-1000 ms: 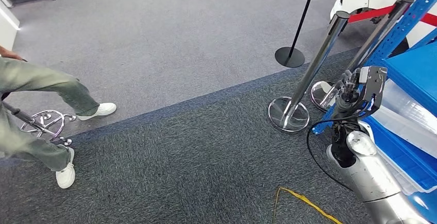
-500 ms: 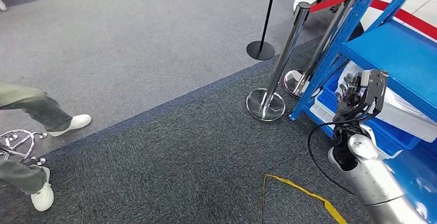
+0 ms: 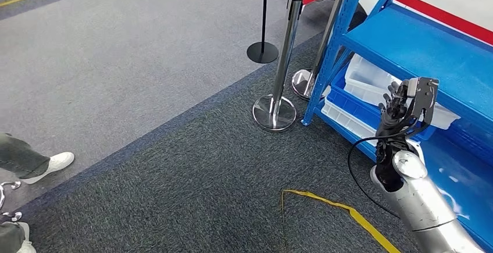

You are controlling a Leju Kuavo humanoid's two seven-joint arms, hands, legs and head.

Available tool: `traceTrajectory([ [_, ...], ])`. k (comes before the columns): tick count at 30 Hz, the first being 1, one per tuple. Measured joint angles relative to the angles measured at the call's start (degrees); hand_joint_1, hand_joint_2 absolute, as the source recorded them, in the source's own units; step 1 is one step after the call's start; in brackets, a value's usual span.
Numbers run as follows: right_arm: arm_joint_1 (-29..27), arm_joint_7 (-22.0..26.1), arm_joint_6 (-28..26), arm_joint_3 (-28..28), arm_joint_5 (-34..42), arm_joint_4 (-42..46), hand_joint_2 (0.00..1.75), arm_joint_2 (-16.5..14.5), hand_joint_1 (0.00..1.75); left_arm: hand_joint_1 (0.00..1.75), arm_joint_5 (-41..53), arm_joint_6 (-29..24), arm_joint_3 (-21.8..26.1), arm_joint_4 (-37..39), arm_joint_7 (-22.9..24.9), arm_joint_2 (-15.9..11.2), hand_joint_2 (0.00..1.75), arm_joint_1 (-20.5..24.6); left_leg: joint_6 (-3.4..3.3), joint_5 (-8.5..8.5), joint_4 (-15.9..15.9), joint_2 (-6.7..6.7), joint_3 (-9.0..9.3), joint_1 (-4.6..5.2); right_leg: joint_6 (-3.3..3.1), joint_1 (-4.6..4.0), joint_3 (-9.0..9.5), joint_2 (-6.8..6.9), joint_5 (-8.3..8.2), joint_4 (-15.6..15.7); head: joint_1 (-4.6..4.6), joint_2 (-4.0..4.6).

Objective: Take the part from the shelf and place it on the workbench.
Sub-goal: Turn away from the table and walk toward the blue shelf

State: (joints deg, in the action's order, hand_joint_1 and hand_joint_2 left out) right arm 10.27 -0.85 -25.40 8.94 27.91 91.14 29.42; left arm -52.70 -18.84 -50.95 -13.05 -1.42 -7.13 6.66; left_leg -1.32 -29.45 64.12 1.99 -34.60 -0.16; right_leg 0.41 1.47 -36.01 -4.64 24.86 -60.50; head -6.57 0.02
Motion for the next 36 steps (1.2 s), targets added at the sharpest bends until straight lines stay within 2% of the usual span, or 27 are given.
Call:
traceTrajectory([
  [1, 0.01, 0.00, 0.00, 0.00, -0.02, 0.00, 0.00, -0.01, 0.00, 0.00, 0.00, 0.00, 0.00, 0.00, -0.01, -0.03, 0.00, 0.03, -0.24, 0.92, -2.78, 1.06, 1.31, 0.06, 0.27, 0.08, -0.12, -0.59, -0.17, 0.04, 0.01, 0.00],
  [2, 0.00, -0.01, 0.00, 0.00, -0.04, -0.01, 0.00, -0.02, 0.00, 0.00, 0.00, 0.00, 0.00, 0.00, -0.02, -0.06, 0.00, 0.05, -0.38, 1.15, -4.21, 1.76, 1.95, 0.17, 0.61, 0.23, -0.27, -1.11, -0.37, 0.13, -0.01, 0.00],
  [4, -0.11, -0.02, -0.02, 0.00, -0.08, -0.01, 0.00, -0.01, 0.00, 0.00, 0.00, 0.00, -0.01, -0.01, -0.04, -0.06, 0.00, 0.22, -0.62, 1.35, -4.82, 1.16, 2.21, 0.36, 1.47, 0.45, -0.47, -2.28, -0.92, 0.64, 0.00, 0.00],
  [5, -0.22, -0.02, -0.05, 0.00, -0.09, -0.02, 0.00, 0.04, 0.00, 0.00, -0.01, -0.01, -0.01, -0.01, -0.04, -0.04, 0.00, 0.31, -0.87, 1.71, -5.30, 0.49, 2.36, 0.30, 1.75, 0.50, -0.52, -2.18, -1.01, 0.71, -0.03, 0.00],
  [6, -0.23, -0.02, -0.10, 0.00, -0.10, -0.02, 0.00, 0.11, 0.00, 0.00, -0.02, -0.01, -0.02, -0.01, -0.05, -0.03, 0.00, 0.35, -1.20, 2.12, -5.91, -0.19, 2.55, 0.21, 1.94, 0.34, -0.83, -1.20, -0.54, 0.22, -0.13, 0.00],
  [7, -0.19, -0.01, -0.14, 0.00, -0.11, -0.03, 0.00, 0.16, 0.00, 0.00, -0.03, -0.01, -0.02, -0.01, -0.05, -0.01, 0.00, 0.33, -1.52, 2.51, -6.51, -0.94, 2.70, 0.10, 2.02, 0.15, -1.60, 0.27, 0.63, -1.38, -0.26, 0.00],
  [9, -0.15, -0.02, -0.22, 0.00, -0.14, -0.06, 0.00, 0.19, 0.00, 0.00, -0.06, 0.00, -0.02, -0.01, -0.07, 0.00, 0.00, 0.15, -1.91, 2.84, -7.00, -2.27, 2.71, 0.15, 2.06, -0.04, -4.33, 3.31, 4.31, -7.58, -0.46, 0.00],
  [10, -0.24, -0.02, -0.24, 0.00, -0.14, -0.08, 0.00, 0.17, 0.00, 0.00, -0.07, 0.00, -0.02, 0.00, -0.07, 0.00, 0.00, 0.09, -1.97, 2.84, -6.98, -2.93, 2.61, 0.22, 2.18, 0.01, -5.70, 3.83, 5.79, -10.89, -0.48, 0.00],
  [11, -0.36, -0.02, -0.26, 0.00, -0.13, -0.09, 0.00, 0.16, 0.00, 0.00, -0.08, 0.00, -0.02, 0.00, -0.07, 0.00, 0.00, 0.05, -1.98, 2.81, -6.90, -3.57, 2.52, 0.26, 2.31, 0.06, -6.36, 4.07, 6.34, -12.86, -0.48, 0.00],
  [12, -0.44, -0.02, -0.28, 0.00, -0.13, -0.10, 0.00, 0.16, 0.00, 0.00, -0.08, 0.00, -0.02, -0.01, -0.07, 0.00, 0.00, 0.03, -1.97, 2.75, -6.78, -4.20, 2.45, 0.28, 2.43, 0.10, -6.05, 4.27, 5.91, -12.94, -0.48, 0.00],
  [13, -0.45, -0.02, -0.29, 0.00, -0.13, -0.10, 0.00, 0.16, 0.00, 0.00, -0.09, 0.00, -0.02, -0.01, -0.07, 0.02, 0.00, 0.04, -1.91, 2.64, -6.57, -4.81, 2.39, 0.28, 2.52, 0.13, -4.67, 4.62, 4.62, -10.93, -0.48, 0.00],
  [15, -0.35, -0.02, -0.32, 0.00, -0.13, -0.10, 0.00, 0.17, 0.00, 0.00, -0.09, 0.00, -0.02, -0.02, -0.07, 0.05, 0.00, 0.07, -1.58, 2.20, -5.90, -5.85, 2.31, 0.38, 2.45, -0.06, -0.42, 6.67, 1.89, -3.90, -0.51, 0.00],
  [16, -0.30, -0.02, -0.34, 0.00, -0.13, -0.07, 0.00, 0.18, 0.00, 0.00, -0.09, 0.00, -0.02, -0.02, -0.07, 0.06, 0.00, 0.09, -1.32, 1.92, -5.49, -6.31, 2.29, 0.52, 2.16, -0.23, 1.01, 7.48, 1.15, -1.24, -0.47, 0.00],
  [17, -0.26, -0.01, -0.37, 0.00, -0.14, -0.05, 0.00, 0.19, 0.00, 0.00, -0.09, 0.00, -0.02, -0.02, -0.08, 0.06, 0.00, 0.09, -1.06, 1.70, -5.19, -6.77, 2.28, 0.67, 1.83, -0.42, 1.69, 7.98, 0.94, 0.21, -0.44, 0.00],
  [19, -0.25, -0.02, -0.43, 0.00, -0.17, 0.00, 0.00, 0.20, 0.00, 0.00, -0.09, 0.02, -0.02, -0.02, -0.10, 0.10, 0.00, 0.14, -0.55, 1.52, -5.03, -7.78, 2.37, 0.84, 1.04, -0.57, 1.45, 7.03, 0.86, 0.54, -0.34, 0.00],
  [20, -0.26, -0.03, -0.46, 0.00, -0.19, 0.01, 0.00, 0.20, 0.00, 0.00, -0.09, 0.02, -0.02, -0.02, -0.11, 0.12, 0.00, 0.21, -0.21, 1.37, -5.00, -7.85, 2.33, 0.76, 0.71, -0.47, 1.37, 6.51, 0.71, 0.64, -0.35, 0.00],
  [22, -0.18, -0.04, -0.48, 0.00, -0.20, 0.02, 0.00, 0.19, 0.00, 0.00, -0.09, 0.02, -0.02, -0.02, -0.13, 0.14, 0.00, 0.34, 0.52, -0.50, -2.71, -5.88, 1.43, 0.47, 0.01, -0.19, 1.25, 5.43, 0.31, 0.89, -0.27, 0.00],
  [24, -0.11, -0.04, -0.45, 0.00, -0.21, 0.03, 0.00, 0.18, 0.00, 0.00, -0.09, 0.02, -0.02, -0.02, -0.13, 0.14, 0.00, 0.27, 1.01, -4.18, 3.75, -3.25, -1.40, 0.21, -0.40, -0.06, 1.00, 4.36, 0.05, 0.94, -0.14, 0.00],
  [25, -0.13, -0.04, -0.44, 0.00, -0.21, 0.03, 0.00, 0.17, 0.00, 0.00, -0.09, 0.02, -0.02, -0.02, -0.13, 0.14, 0.00, 0.18, 1.11, -5.67, 7.30, -2.81, -3.06, 0.15, -0.50, -0.06, 0.85, 3.78, -0.03, 0.93, -0.12, 0.00],
  [26, -0.16, -0.04, -0.43, 0.00, -0.21, 0.02, 0.00, 0.17, 0.00, 0.00, -0.09, 0.02, -0.02, -0.02, -0.13, 0.16, 0.00, 0.07, 1.15, -6.33, 9.80, -2.63, -4.24, 0.11, -0.53, -0.07, 0.75, 3.15, -0.10, 0.92, -0.11, 0.00],
  [27, -0.18, -0.04, -0.42, 0.00, -0.21, 0.01, 0.00, 0.17, 0.00, 0.00, -0.09, 0.02, -0.02, -0.02, -0.13, 0.19, 0.00, -0.02, 1.11, -5.90, 10.38, -2.59, -4.54, 0.07, -0.51, -0.07, 0.69, 2.50, -0.16, 0.92, -0.11, 0.00],
  [28, -0.20, -0.04, -0.42, 0.00, -0.22, 0.01, 0.00, 0.17, 0.00, 0.00, -0.09, 0.02, -0.02, -0.02, -0.13, 0.20, 0.00, -0.06, 0.96, -4.41, 8.75, -2.45, -3.78, 0.06, -0.44, -0.06, 0.67, 1.79, -0.24, 0.91, -0.10, 0.00],
  [29, -0.22, -0.04, -0.43, 0.00, -0.23, 0.01, 0.00, 0.17, 0.00, 0.00, -0.09, 0.02, -0.02, -0.02, -0.13, 0.20, 0.00, -0.06, 0.72, -2.31, 5.37, -1.99, -2.18, 0.05, -0.33, -0.05, 0.69, 1.11, -0.32, 0.91, -0.10, 0.00],
  [31, -0.18, -0.05, -0.48, 0.00, -0.32, 0.01, 0.00, 0.17, 0.00, 0.00, -0.09, 0.01, -0.02, -0.01, -0.13, 0.09, 0.00, -0.03, 0.06, 0.74, -2.09, 0.49, 1.30, 0.03, 0.06, -0.03, 0.52, -0.18, -0.55, 0.87, -0.15, 0.00],
  [33, -0.20, -0.11, -0.58, 0.00, -0.48, 0.01, 0.00, 0.17, 0.00, 0.00, -0.09, -0.01, -0.02, -0.01, -0.11, 0.00, 0.00, 0.01, -0.28, 1.26, -5.10, 1.98, 2.64, 0.16, 0.73, 0.19, 0.12, -1.32, -0.95, 0.97, -0.16, 0.00],
  [35, -0.42, -0.21, -0.77, 0.00, -0.62, 0.01, 0.00, 0.19, 0.00, 0.00, -0.10, -0.02, -0.02, -0.01, -0.10, 0.01, 0.00, 0.13, -0.54, 1.68, -5.71, 0.92, 2.81, 0.21, 1.49, 0.35, -0.12, -2.05, -1.40, 1.34, -0.14, 0.00],
  [36, -0.53, -0.25, -0.88, -0.01, -0.69, 0.00, 0.00, 0.23, 0.00, 0.00, -0.10, -0.02, -0.02, -0.02, -0.08, 0.02, 0.00, 0.20, -0.83, 2.03, -6.19, 0.23, 2.94, 0.12, 1.76, 0.25, -0.28, -1.18, -1.23, 1.23, -0.25, 0.00],
])
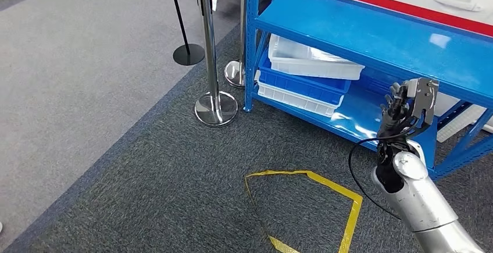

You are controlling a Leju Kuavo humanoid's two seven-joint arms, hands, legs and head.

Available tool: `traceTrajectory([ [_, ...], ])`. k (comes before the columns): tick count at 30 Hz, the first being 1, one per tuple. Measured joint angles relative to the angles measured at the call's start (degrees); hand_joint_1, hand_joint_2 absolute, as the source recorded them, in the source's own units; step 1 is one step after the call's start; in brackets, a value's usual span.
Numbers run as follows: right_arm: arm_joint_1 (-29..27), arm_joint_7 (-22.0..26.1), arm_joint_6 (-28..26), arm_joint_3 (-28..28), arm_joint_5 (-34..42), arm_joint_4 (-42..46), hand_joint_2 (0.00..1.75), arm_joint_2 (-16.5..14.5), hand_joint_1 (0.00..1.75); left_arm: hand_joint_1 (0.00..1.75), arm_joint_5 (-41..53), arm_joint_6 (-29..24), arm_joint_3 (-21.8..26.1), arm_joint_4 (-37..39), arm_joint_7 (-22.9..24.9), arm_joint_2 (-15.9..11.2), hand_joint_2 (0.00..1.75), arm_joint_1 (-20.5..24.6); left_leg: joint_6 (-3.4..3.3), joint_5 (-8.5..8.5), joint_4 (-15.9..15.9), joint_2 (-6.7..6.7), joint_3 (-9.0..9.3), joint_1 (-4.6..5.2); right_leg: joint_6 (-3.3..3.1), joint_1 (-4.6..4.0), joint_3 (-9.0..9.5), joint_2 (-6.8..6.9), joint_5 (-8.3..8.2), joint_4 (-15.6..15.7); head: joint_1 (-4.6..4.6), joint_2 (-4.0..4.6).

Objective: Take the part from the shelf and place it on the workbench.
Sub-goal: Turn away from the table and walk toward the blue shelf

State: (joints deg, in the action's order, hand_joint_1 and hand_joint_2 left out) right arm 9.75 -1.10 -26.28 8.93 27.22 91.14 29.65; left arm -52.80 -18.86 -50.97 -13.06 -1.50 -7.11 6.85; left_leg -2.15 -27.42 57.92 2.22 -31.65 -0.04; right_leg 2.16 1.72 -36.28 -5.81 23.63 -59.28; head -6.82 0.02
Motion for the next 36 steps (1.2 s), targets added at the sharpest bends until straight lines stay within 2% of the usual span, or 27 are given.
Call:
traceTrajectory([
  [1, -0.04, -0.02, -0.08, -0.02, -0.07, -0.01, 0.00, 0.05, 0.00, 0.00, -0.01, 0.00, 0.00, 0.01, 0.02, 0.01, 0.00, 0.02, -0.33, 0.36, -0.51, -0.71, 0.12, -0.12, 0.23, -0.15, -0.47, 1.43, 0.78, -0.93, -0.10, 0.00],
  [3, -0.10, -0.06, -0.15, -0.05, -0.16, -0.02, 0.00, 0.15, 0.00, 0.00, -0.01, 0.01, 0.00, 0.01, 0.05, 0.01, 0.00, -0.09, -0.81, 0.74, -0.97, -2.11, 0.14, -0.15, 0.59, -0.33, -2.76, 4.60, 4.14, -6.17, -0.31, 0.00],
  [4, -0.21, -0.08, -0.15, -0.05, -0.17, -0.03, 0.00, 0.16, 0.00, 0.00, -0.01, 0.01, 0.00, 0.02, 0.08, 0.01, 0.00, -0.16, -0.94, 0.76, -0.93, -2.74, 0.03, -0.09, 0.81, -0.30, -4.28, 5.17, 5.95, -9.75, -0.32, 0.00],
  [5, -0.36, -0.09, -0.16, -0.05, -0.17, -0.04, 0.00, 0.16, 0.00, 0.00, -0.01, 0.01, 0.00, 0.02, 0.12, 0.01, 0.00, -0.22, -0.96, 0.74, -0.85, -3.37, -0.08, -0.04, 1.01, -0.23, -5.49, 5.33, 7.08, -12.73, -0.32, 0.00],
  [6, -0.51, -0.11, -0.16, -0.05, -0.17, -0.05, 0.00, 0.16, 0.00, 0.00, -0.01, 0.01, 0.00, 0.01, 0.15, 0.01, 0.00, -0.25, -0.95, 0.68, -0.75, -4.02, -0.16, -0.02, 1.18, -0.16, -5.83, 5.42, 7.16, -14.00, -0.33, 0.00],
  [7, -0.58, -0.11, -0.17, -0.05, -0.17, -0.06, 0.00, 0.16, 0.00, 0.00, -0.01, 0.01, 0.00, 0.01, 0.18, 0.02, 0.00, -0.26, -0.90, 0.59, -0.61, -4.64, -0.21, -0.01, 1.31, -0.11, -5.14, 5.60, 6.27, -13.20, -0.33, 0.00],
  [8, -0.60, -0.12, -0.17, -0.05, -0.17, -0.07, 0.00, 0.19, 0.00, 0.00, -0.01, 0.01, 0.00, 0.00, 0.19, 0.05, 0.00, -0.24, -0.80, 0.44, -0.40, -5.24, -0.23, -0.02, 1.38, -0.08, -3.40, 6.05, 4.62, -10.37, -0.33, 0.00],
  [9, -0.58, -0.13, -0.17, -0.06, -0.18, -0.07, 0.00, 0.21, 0.00, 0.00, -0.01, 0.01, 0.00, 0.00, 0.19, 0.08, 0.00, -0.21, -0.62, 0.22, -0.09, -5.81, -0.25, 0.00, 1.32, -0.15, -1.29, 7.06, 3.27, -6.58, -0.33, 0.00],
  [11, -0.58, -0.13, -0.17, -0.08, -0.18, -0.04, 0.00, 0.30, 0.00, 0.00, -0.01, -0.01, 0.00, 0.00, 0.19, 0.12, 0.00, -0.11, -0.06, -0.28, 0.61, -6.69, -0.33, 0.28, 0.54, -0.49, 1.42, 8.59, 1.78, -1.33, -0.28, 0.00],
  [12, -0.60, -0.14, -0.17, -0.09, -0.18, -0.02, 0.00, 0.33, 0.00, 0.00, -0.01, -0.01, 0.00, 0.00, 0.19, 0.12, 0.00, -0.08, 0.19, -0.44, 0.82, -6.95, -0.37, 0.43, 0.07, -0.66, 1.68, 8.89, 1.84, -0.58, -0.26, 0.00],
  [13, -0.62, -0.14, -0.17, -0.09, -0.18, -0.01, 0.00, 0.35, 0.00, 0.00, -0.01, -0.02, 0.00, -0.01, 0.19, 0.12, 0.00, -0.07, 0.35, -0.51, 0.92, -7.10, -0.40, 0.55, -0.30, -0.75, 1.58, 8.62, 1.75, -0.66, -0.23, 0.00],
  [17, -0.67, -0.14, -0.17, -0.11, -0.20, 0.00, 0.00, 0.36, 0.00, 0.00, -0.01, -0.02, 0.00, -0.01, 0.19, 0.15, 0.00, -0.07, 0.48, -0.53, 0.92, -7.41, -0.33, 0.56, -0.56, -0.77, 1.44, 8.17, 1.73, -0.76, -0.19, 0.00],
  [18, -0.70, -0.13, -0.17, -0.12, -0.21, 0.01, 0.00, 0.37, 0.00, 0.00, -0.02, -0.04, 0.00, -0.01, 0.19, 0.18, 0.00, 0.00, 0.80, -0.78, 1.11, -7.33, -0.35, 0.46, -0.88, -0.67, 1.39, 7.75, 1.60, -0.68, -0.20, 0.00],
  [21, -0.72, -0.13, -0.15, -0.17, -0.22, 0.04, 0.00, 0.40, 0.00, 0.00, -0.06, -0.16, 0.00, -0.01, 0.07, 0.25, 0.00, -0.05, 2.08, -6.23, 12.26, -3.84, -5.48, 0.02, -2.35, -0.40, 0.75, 4.57, 0.84, -0.44, -0.01, 0.00],
  [22, -0.73, -0.13, -0.15, -0.19, -0.22, 0.03, 0.00, 0.40, 0.00, 0.00, -0.07, -0.17, 0.00, -0.01, 0.04, 0.27, 0.00, -0.18, 2.10, -6.95, 14.91, -2.77, -6.75, -0.02, -2.55, -0.45, 0.53, 3.46, 0.68, -0.47, 0.07, 0.00],
  [23, -0.77, -0.13, -0.18, -0.19, -0.22, 0.03, 0.00, 0.40, 0.00, 0.00, -0.07, -0.17, 0.00, 0.00, 0.04, 0.28, 0.00, -0.27, 1.87, -5.42, 13.41, -2.48, -6.07, -0.02, -2.52, -0.52, 0.45, 2.60, 0.59, -0.49, 0.07, 0.00],
  [25, -0.77, -0.12, -0.24, -0.19, -0.24, 0.03, 0.00, 0.40, 0.00, 0.00, -0.07, -0.17, 0.00, 0.01, 0.04, 0.24, 0.00, -0.28, 1.08, -1.95, 5.77, -0.38, -2.46, -0.03, -2.25, -0.59, 0.38, 1.36, 0.39, -0.52, 0.04, 0.00],
  [27, -0.75, -0.11, -0.32, -0.19, -0.26, 0.03, 0.00, 0.39, 0.00, 0.00, -0.07, -0.15, 0.00, 0.01, 0.04, 0.18, 0.00, -0.22, 0.60, -0.84, 1.37, 1.32, -0.42, 0.07, -1.68, -0.44, 0.06, 0.24, 0.03, -0.49, 0.02, 0.00],
  [28, -0.80, -0.11, -0.39, -0.19, -0.28, 0.02, 0.00, 0.39, 0.00, 0.00, -0.08, -0.14, 0.00, 0.00, 0.04, 0.16, 0.00, -0.16, 0.51, -0.91, 1.02, 1.28, -0.23, 0.18, -1.28, -0.32, -0.12, -0.34, -0.23, -0.35, 0.02, 0.00],
  [29, -0.86, -0.11, -0.49, -0.20, -0.31, 0.02, 0.00, 0.42, 0.00, 0.00, -0.08, -0.13, 0.00, -0.01, 0.03, 0.20, 0.00, -0.08, 0.36, -0.65, 0.71, 0.68, -0.12, 0.18, -0.83, -0.25, -0.22, -0.94, -0.52, -0.12, 0.04, 0.00],
  [30, -1.00, -0.11, -0.59, -0.21, -0.35, 0.02, 0.00, 0.44, 0.00, 0.00, -0.09, -0.14, -0.01, -0.02, 0.03, 0.24, 0.00, 0.01, 0.13, -0.29, 0.26, 0.02, 0.02, 0.10, -0.53, -0.20, -0.30, -0.88, -0.62, -0.04, 0.00, 0.00],
  [31, -1.05, -0.11, -0.69, -0.22, -0.39, 0.02, 0.00, 0.52, 0.00, 0.00, -0.10, -0.14, -0.01, -0.02, 0.02, 0.28, 0.00, 0.05, -0.18, 0.12, -0.29, -0.65, 0.18, -0.05, -0.28, -0.33, -0.62, 0.00, -0.18, -0.49, -0.11, 0.00],
  [32, -1.02, -0.11, -0.75, -0.23, -0.42, 0.01, 0.00, 0.60, 0.00, 0.00, -0.11, -0.14, -0.02, -0.03, 0.01, 0.32, 0.00, 0.04, -0.46, 0.50, -0.84, -1.38, 0.28, -0.23, -0.13, -0.49, -1.37, 1.42, 0.97, -2.05, -0.24, 0.00],
  [34, -1.02, -0.12, -0.81, -0.25, -0.46, -0.02, 0.00, 0.70, 0.00, 0.00, -0.13, -0.14, -0.02, -0.03, -0.01, 0.34, 0.00, -0.09, -0.77, 0.79, -1.17, -2.66, 0.21, -0.23, 0.16, -0.58, -4.13, 4.41, 4.70, -8.29, -0.47, 0.00],
  [35, -1.11, -0.12, -0.82, -0.25, -0.46, -0.03, 0.00, 0.70, 0.00, 0.00, -0.14, -0.14, -0.02, -0.03, -0.01, 0.34, 0.00, -0.14, -0.81, 0.78, -1.08, -3.31, 0.07, -0.20, 0.37, -0.50, -5.69, 5.01, 6.33, -11.96, -0.48, 0.00],
  [36, -1.23, -0.13, -0.83, -0.25, -0.46, -0.05, 0.00, 0.69, 0.00, 0.00, -0.14, -0.14, -0.02, -0.03, -0.01, 0.34, 0.00, -0.18, -0.79, 0.74, -0.95, -3.92, -0.04, -0.17, 0.59, -0.40, -6.65, 5.31, 7.08, -14.41, -0.48, 0.00],
])
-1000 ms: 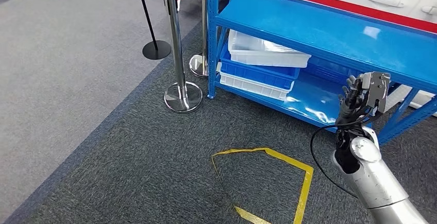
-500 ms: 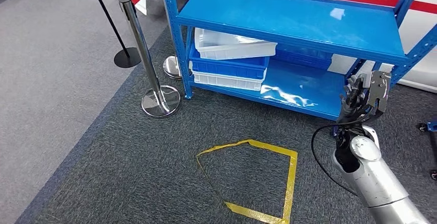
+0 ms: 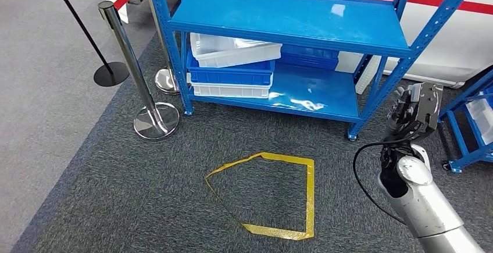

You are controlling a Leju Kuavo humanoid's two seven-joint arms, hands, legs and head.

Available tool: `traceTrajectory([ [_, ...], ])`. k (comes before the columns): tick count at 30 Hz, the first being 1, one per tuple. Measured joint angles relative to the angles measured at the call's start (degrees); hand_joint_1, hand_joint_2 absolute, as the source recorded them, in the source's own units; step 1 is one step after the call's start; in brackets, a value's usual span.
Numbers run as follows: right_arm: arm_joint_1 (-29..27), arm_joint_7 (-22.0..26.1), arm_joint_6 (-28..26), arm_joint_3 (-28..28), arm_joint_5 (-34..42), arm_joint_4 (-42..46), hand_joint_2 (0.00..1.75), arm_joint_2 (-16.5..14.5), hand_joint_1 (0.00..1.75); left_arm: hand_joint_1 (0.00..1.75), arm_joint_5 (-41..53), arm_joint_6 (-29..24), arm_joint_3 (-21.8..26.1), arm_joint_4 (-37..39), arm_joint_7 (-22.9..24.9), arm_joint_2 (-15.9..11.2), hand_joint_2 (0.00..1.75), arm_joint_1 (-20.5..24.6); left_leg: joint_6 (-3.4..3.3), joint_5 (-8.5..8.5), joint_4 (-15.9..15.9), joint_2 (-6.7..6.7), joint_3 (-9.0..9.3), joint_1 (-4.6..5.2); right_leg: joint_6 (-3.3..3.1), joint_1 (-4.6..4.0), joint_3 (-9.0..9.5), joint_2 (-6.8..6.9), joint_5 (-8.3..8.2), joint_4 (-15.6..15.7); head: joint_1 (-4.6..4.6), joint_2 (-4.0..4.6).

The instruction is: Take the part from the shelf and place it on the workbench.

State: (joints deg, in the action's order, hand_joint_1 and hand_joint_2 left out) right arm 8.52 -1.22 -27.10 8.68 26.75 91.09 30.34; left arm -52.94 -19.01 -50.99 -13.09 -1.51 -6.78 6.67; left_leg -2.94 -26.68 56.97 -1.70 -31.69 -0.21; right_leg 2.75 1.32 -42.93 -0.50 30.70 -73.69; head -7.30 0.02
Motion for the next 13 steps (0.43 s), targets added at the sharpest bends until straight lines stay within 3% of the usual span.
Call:
traceTrajectory([
  [1, -0.09, 0.00, -0.01, 0.00, 0.00, -0.02, 0.00, 0.00, 0.00, 0.00, 0.00, 0.02, 0.00, 0.00, 0.00, 0.01, 0.00, -0.02, 0.04, -0.08, 0.15, -0.63, -0.08, 0.01, 0.20, 0.13, 0.03, 0.23, -0.28, -0.53, 0.00, 0.00],
  [2, -0.11, 0.00, -0.03, 0.00, 0.00, -0.03, 0.00, 0.01, 0.00, 0.00, 0.00, 0.04, 0.00, 0.00, 0.00, 0.03, 0.00, 0.00, 0.13, -0.22, 0.35, -1.23, -0.13, 0.00, 0.36, 0.24, 1.22, 0.53, -1.53, 1.24, 0.00, 0.00],
  [4, -0.07, 0.00, -0.10, -0.01, 0.00, -0.04, 0.00, 0.01, 0.00, 0.00, 0.00, 0.12, 0.00, 0.00, 0.00, 0.07, 0.00, 0.07, 0.55, -0.67, 0.95, -2.29, -0.14, -0.01, 0.36, 0.27, 5.53, 2.16, -4.54, 8.57, 0.00, 0.00],
  [6, -0.05, -0.01, -0.16, -0.05, -0.02, -0.01, 0.00, 0.02, 0.00, 0.00, 0.00, 0.15, 0.00, 0.00, -0.01, 0.04, 0.00, 0.15, 1.23, -1.24, 1.67, -3.13, -0.17, 0.25, -0.36, 0.00, 7.84, 3.58, -5.64, 13.14, 0.02, 0.00],
  [9, -0.10, -0.01, -0.17, -0.14, -0.09, 0.03, 0.00, 0.02, 0.00, 0.00, -0.02, 0.15, 0.00, 0.00, -0.05, 0.06, 0.00, 0.23, 2.11, -1.66, 1.83, -4.41, -0.06, 0.54, -1.69, -0.14, 7.54, 2.45, -5.70, 13.40, 0.18, 0.00],
  [10, -0.10, 0.00, -0.17, -0.16, -0.11, 0.03, 0.00, 0.03, 0.00, 0.00, -0.03, 0.15, 0.00, 0.00, -0.05, 0.07, 0.00, 0.26, 2.45, -2.11, 2.18, -4.03, -0.18, 0.46, -2.04, -0.01, 7.46, 1.88, -5.84, 13.48, 0.23, 0.00],
  [13, -0.07, 0.01, -0.15, -0.17, -0.13, 0.05, 0.00, 0.03, 0.00, 0.00, -0.04, 0.14, 0.00, 0.00, -0.07, 0.07, 0.00, 0.35, 3.28, -5.22, 6.38, -0.82, -2.11, 0.14, -2.77, 0.28, 7.29, 0.57, -6.18, 13.67, 0.51, 0.00],
])
